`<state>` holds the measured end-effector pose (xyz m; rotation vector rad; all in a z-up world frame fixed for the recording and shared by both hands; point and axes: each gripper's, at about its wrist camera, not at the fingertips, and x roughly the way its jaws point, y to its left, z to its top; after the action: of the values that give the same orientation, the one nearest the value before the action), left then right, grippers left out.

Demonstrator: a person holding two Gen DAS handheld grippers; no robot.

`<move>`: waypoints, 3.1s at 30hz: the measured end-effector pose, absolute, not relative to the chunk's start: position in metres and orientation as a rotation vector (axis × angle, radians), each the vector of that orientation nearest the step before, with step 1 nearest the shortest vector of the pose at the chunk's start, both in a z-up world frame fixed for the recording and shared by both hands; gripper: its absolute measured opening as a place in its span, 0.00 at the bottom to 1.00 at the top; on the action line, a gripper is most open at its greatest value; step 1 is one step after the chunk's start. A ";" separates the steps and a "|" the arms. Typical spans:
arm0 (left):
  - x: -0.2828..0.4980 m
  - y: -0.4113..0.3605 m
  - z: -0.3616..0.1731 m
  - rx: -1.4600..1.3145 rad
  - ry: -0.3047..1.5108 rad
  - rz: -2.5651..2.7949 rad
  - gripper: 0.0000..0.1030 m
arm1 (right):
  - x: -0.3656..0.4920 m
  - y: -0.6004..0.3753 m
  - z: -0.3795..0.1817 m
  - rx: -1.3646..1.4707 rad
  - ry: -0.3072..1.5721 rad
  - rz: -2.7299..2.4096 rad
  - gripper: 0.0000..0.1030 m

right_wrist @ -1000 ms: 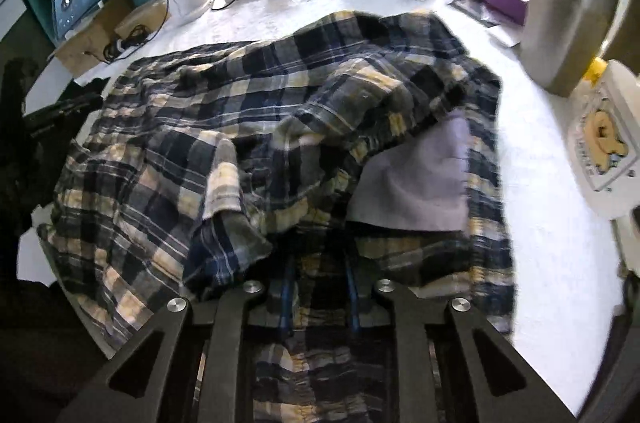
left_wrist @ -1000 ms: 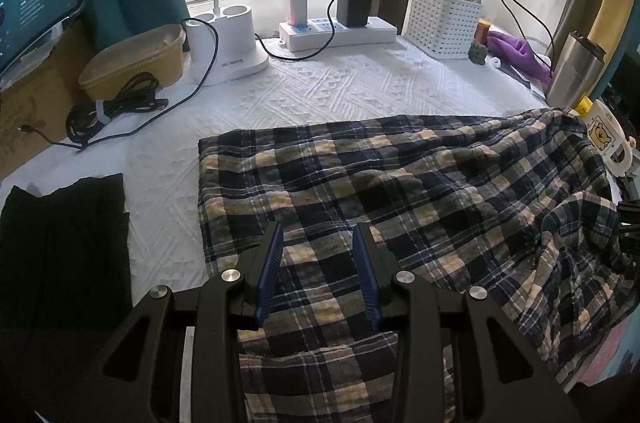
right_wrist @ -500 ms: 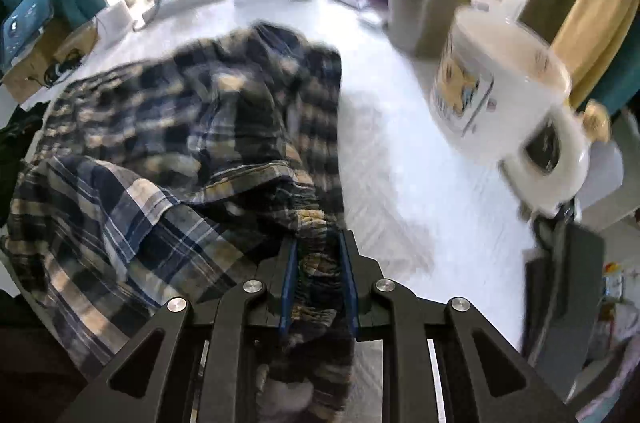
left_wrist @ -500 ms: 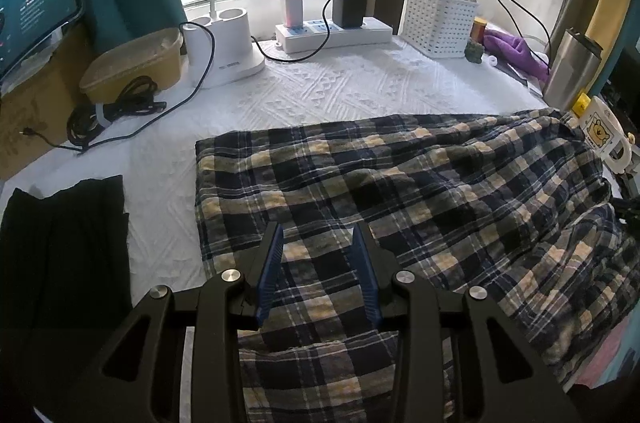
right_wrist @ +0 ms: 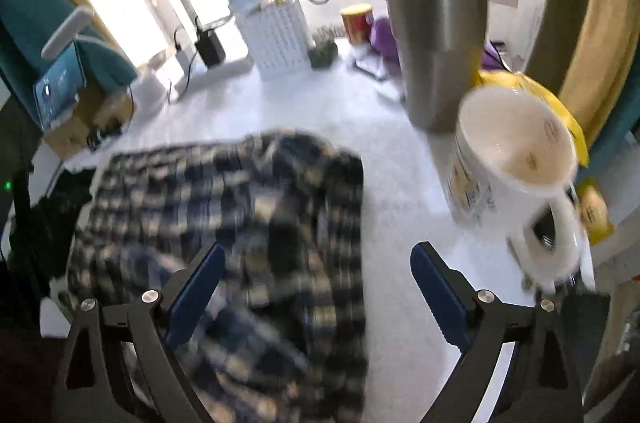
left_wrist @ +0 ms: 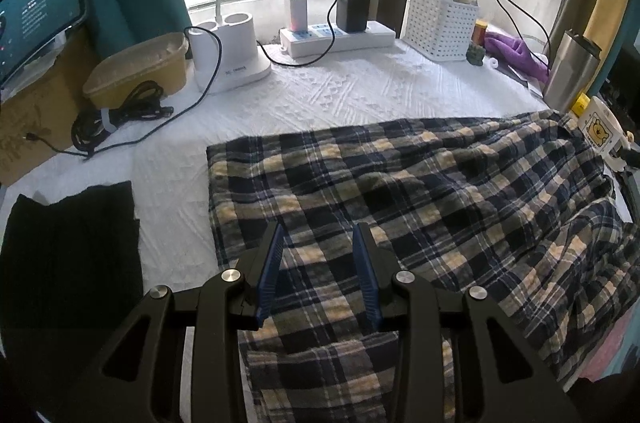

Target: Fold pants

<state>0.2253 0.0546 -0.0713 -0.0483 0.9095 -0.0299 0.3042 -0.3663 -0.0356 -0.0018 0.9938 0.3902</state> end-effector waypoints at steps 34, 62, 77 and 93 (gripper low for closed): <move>0.215 0.063 -0.073 -0.043 0.870 -0.069 0.34 | 0.355 -0.327 -0.065 -0.278 1.063 0.304 0.25; 0.188 0.053 -0.080 -0.033 0.871 -0.115 0.34 | 0.340 -0.319 -0.105 -0.176 1.092 0.366 0.36; 0.187 0.055 -0.079 -0.025 0.866 -0.121 0.34 | 0.317 -0.317 -0.096 -0.498 1.035 0.154 0.06; 0.179 0.071 -0.073 -0.018 0.863 -0.075 0.34 | 0.324 -0.352 -0.089 -0.264 1.069 0.220 0.35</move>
<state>0.1787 0.0707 -0.0731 -0.0181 0.8631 -0.0753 0.3237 -0.3522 -0.0893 -0.2638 1.0689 0.2202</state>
